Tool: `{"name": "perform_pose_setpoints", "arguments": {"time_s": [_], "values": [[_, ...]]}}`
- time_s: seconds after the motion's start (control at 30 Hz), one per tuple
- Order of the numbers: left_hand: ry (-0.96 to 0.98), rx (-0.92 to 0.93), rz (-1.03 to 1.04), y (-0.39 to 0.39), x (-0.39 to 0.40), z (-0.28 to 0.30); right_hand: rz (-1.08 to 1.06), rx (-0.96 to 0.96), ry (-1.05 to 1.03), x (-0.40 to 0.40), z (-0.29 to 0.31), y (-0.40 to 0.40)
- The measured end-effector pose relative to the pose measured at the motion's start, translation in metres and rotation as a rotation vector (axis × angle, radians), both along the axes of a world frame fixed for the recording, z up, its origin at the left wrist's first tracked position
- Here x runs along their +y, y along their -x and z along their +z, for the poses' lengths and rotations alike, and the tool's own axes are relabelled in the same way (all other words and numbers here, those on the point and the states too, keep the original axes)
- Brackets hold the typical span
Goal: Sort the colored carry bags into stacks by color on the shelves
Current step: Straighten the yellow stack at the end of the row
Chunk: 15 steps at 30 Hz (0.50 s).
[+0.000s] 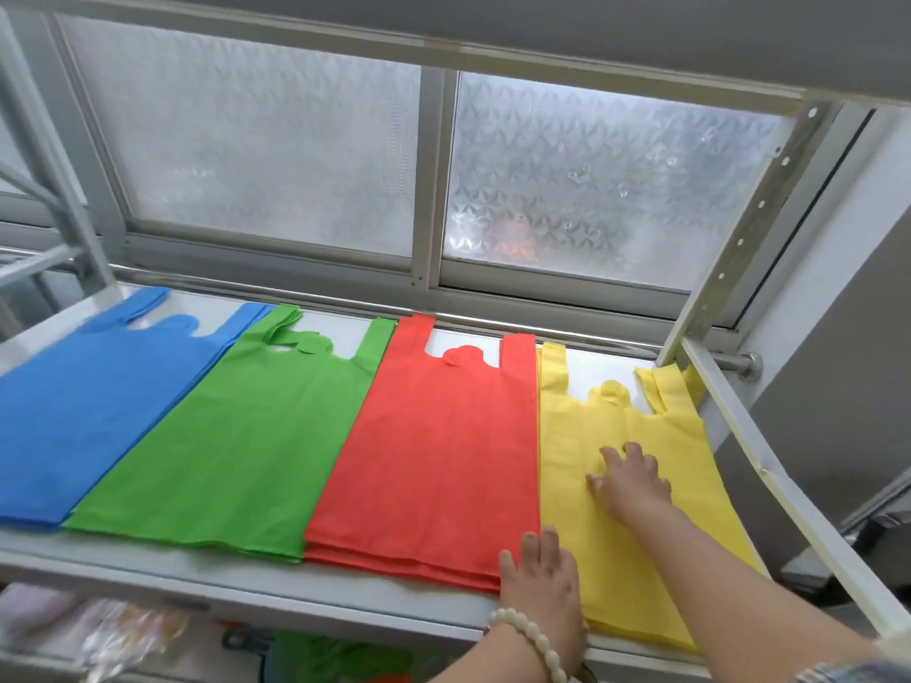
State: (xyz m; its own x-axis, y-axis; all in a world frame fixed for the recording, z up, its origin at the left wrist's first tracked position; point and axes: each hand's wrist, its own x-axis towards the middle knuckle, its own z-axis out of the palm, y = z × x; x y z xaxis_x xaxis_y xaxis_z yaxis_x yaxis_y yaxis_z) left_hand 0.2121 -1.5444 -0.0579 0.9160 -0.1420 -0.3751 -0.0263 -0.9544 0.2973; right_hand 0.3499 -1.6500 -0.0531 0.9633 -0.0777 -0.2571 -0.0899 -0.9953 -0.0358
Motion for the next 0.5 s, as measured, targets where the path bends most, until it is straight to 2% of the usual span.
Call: {"name": "perform_pose_setpoints", "arguments": {"time_s": [0.1,0.27,0.5], "values": [[0.022,0.093,-0.034,0.002,0.011,0.004,-0.004,0.032,0.011,0.01,-0.005,-0.001],[0.095,0.062,-0.045,0.007,0.047,0.008,-0.107,0.012,0.058,0.037,0.004,-0.003],[-0.092,-0.044,0.266,0.023,0.168,0.016,0.147,-0.213,-0.123,0.141,0.017,0.016]]}}
